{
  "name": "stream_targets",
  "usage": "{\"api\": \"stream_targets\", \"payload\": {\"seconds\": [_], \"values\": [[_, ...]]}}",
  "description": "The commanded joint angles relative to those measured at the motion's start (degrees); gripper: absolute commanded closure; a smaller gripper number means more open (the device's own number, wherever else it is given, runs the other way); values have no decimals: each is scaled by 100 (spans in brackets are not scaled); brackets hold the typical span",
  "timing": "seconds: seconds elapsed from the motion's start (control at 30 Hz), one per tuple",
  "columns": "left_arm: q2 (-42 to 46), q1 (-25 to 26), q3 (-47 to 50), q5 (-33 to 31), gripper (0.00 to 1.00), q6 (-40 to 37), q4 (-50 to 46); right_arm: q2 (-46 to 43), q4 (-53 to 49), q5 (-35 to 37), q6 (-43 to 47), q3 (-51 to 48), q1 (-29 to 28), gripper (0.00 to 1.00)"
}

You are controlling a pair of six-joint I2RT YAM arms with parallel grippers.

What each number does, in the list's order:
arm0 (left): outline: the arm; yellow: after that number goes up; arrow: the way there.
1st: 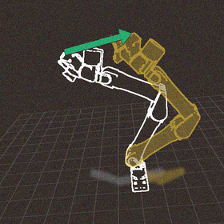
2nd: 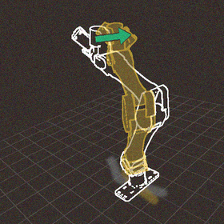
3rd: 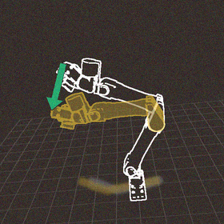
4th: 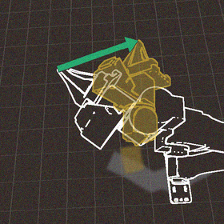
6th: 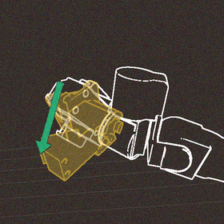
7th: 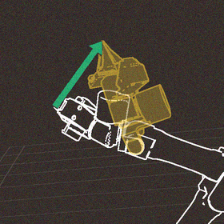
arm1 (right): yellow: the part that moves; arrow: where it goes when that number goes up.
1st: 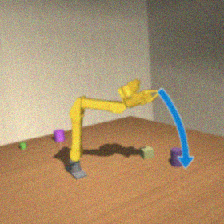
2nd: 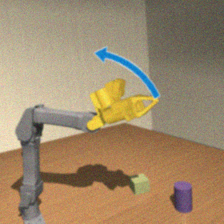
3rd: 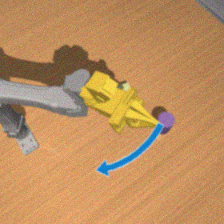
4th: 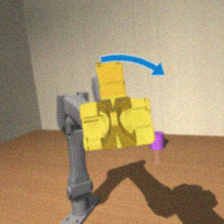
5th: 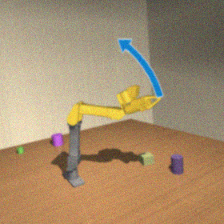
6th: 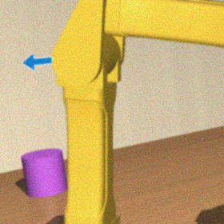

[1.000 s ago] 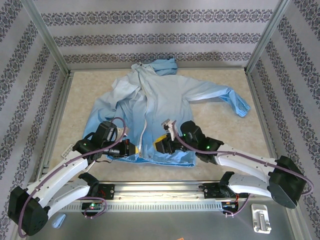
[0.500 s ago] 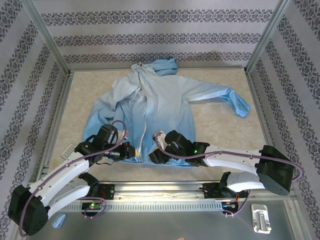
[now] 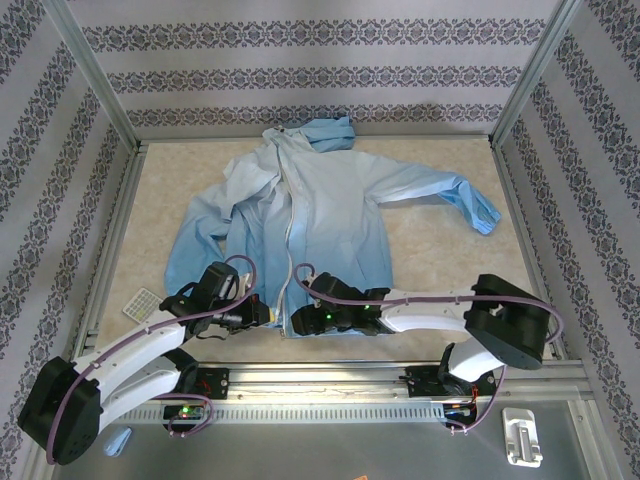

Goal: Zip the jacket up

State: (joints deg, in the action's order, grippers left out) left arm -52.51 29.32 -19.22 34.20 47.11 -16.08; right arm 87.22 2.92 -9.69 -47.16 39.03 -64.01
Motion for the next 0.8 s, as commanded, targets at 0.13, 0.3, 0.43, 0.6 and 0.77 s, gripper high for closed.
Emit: {"api": "stream_targets", "payload": {"seconds": [0.13, 0.3, 0.43, 0.6, 0.77], "values": [[72, 87, 121, -154, 100, 119, 452, 710, -600, 56, -335, 725, -202, 55], [209, 87, 213, -158, 100, 168, 526, 1177, -1663, 415, -208, 1268, -312, 56], [339, 85, 303, -191, 100, 207, 576, 1561, -2453, 740, -41, 1651, -394, 64], [355, 87, 305, -190, 100, 205, 687, 1634, -2669, 996, 88, 1766, -357, 89], [353, 83, 224, -183, 100, 240, 932, 1174, -2118, 803, 342, 1449, -194, 100]]}}
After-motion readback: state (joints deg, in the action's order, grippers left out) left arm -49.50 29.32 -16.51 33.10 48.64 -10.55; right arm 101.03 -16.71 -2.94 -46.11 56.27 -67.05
